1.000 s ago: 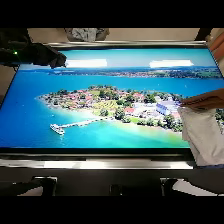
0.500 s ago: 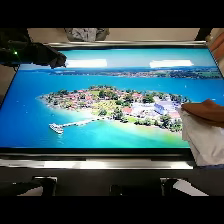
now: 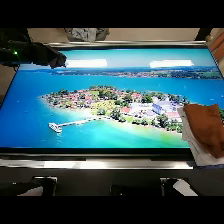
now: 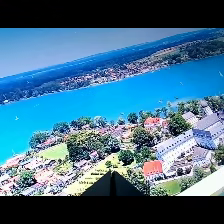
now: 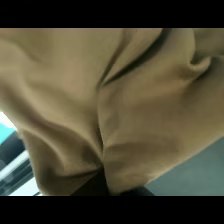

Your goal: Fold the shirts.

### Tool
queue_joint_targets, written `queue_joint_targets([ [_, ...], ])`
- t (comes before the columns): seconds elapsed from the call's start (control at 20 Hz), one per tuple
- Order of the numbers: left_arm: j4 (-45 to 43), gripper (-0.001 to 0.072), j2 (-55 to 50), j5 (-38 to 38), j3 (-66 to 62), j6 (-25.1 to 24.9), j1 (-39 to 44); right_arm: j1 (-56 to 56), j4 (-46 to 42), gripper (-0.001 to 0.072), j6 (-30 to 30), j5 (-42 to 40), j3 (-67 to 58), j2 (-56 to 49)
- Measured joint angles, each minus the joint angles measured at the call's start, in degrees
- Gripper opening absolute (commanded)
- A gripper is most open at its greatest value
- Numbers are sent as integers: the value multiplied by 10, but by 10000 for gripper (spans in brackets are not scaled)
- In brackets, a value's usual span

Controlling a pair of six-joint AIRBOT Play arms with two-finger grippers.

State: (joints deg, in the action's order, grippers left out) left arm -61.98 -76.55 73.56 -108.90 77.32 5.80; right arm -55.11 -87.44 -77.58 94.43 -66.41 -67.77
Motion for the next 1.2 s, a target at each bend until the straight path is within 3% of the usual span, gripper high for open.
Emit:
queue_joint_targets([
  [0.1,0,23,0,0,0,0,0,0,-7,46,-1,-16,23,3],
  [0.15,0,23,0,0,0,0,0,0,-9,98,-3,-20,30,3],
  [0.25,0,23,0,0,0,1,0,0,-14,529,-11,-20,38,4],
  [0.3,0,23,0,0,0,2,0,0,-15,696,-14,-21,40,5],
  [0.45,0,22,1,0,0,6,0,0,-23,697,27,-17,11,5],
  [0.55,0,21,2,0,-5,6,0,0,-40,658,58,-22,-53,5],
  [0.65,-20,20,2,0,-21,7,2,3,-35,621,77,-83,-146,5],
  [0.75,-93,20,-5,-16,-42,29,8,32,15,621,103,-181,-239,4],
  [0.9,-281,25,-34,-49,-57,97,29,159,59,623,156,-288,-325,-7],
  [0.95,-341,114,-50,-47,-59,115,37,218,63,627,170,-299,-340,-15],
  [1.0,-379,475,-66,-31,-57,128,44,290,59,631,179,-297,-352,-31],
  [1.05,-406,693,-83,0,-50,145,50,352,51,641,181,-286,-359,-49],
  [1.1,-416,704,-97,34,-37,163,53,409,46,704,177,-269,-365,-70],
  [1.2,-401,704,-110,97,14,184,56,505,50,699,153,-218,-372,-123],
])
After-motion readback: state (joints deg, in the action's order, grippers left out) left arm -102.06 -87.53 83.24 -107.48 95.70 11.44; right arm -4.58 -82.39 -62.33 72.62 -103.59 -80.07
